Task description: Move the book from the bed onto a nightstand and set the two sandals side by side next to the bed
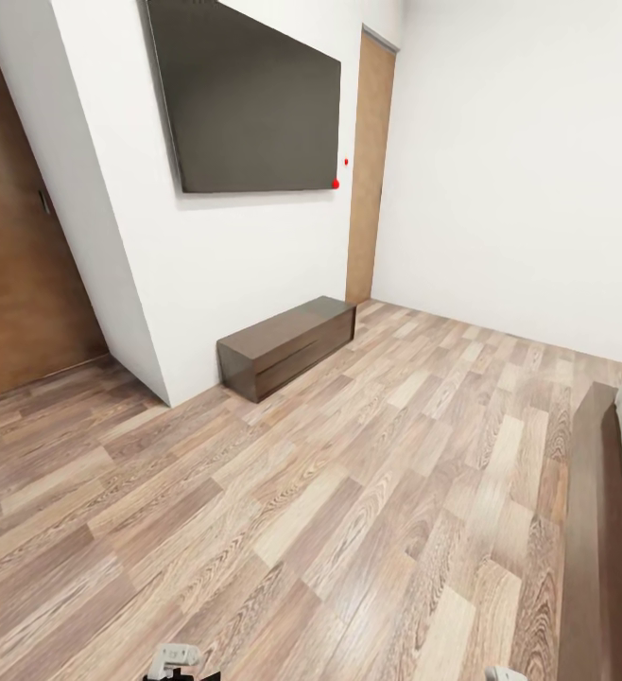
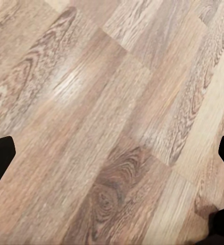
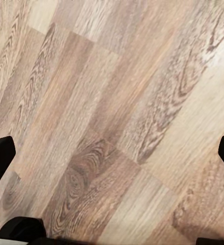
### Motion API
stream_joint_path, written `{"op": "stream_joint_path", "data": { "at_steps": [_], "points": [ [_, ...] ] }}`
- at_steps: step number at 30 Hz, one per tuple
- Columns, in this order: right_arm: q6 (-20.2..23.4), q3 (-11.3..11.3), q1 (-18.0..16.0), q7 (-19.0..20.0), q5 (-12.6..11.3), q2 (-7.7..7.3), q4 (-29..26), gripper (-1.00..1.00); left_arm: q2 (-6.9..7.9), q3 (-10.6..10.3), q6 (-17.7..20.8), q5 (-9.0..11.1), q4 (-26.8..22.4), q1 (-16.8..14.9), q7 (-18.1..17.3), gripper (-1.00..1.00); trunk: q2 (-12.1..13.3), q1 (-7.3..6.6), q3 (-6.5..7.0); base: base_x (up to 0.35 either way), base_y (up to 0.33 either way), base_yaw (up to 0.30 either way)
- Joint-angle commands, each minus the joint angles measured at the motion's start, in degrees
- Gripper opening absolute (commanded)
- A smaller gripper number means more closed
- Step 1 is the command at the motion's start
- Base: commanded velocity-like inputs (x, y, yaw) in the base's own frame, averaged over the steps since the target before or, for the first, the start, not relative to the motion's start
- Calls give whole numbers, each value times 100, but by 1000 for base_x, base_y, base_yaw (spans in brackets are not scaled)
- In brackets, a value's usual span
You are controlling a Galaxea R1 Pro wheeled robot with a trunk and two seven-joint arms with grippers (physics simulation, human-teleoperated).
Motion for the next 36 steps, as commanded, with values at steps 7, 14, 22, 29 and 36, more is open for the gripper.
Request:
{"op": "stream_joint_path", "data": {
  "at_steps": [7,14,22,29,36],
  "points": [
    [9,-48,-2,25,59,1,-5,100,3,32,1,12,8,-4,-31,100,280,-155,121,0,0,0],
    [12,-48,-2,25,59,1,-5,100,3,31,1,12,8,-4,-31,100,561,-309,247,0,0,0],
    [11,-48,-2,25,59,1,-5,100,2,31,1,12,8,-4,-31,100,881,-485,390,0,0,0],
    [9,-48,-2,25,59,1,-5,100,1,31,1,12,8,-4,-31,100,1162,-638,516,0,0,0],
    [11,-48,-2,22,53,1,-5,100,6,32,1,12,8,-4,-38,100,1202,-660,534,0,0,0]
  ]
}}
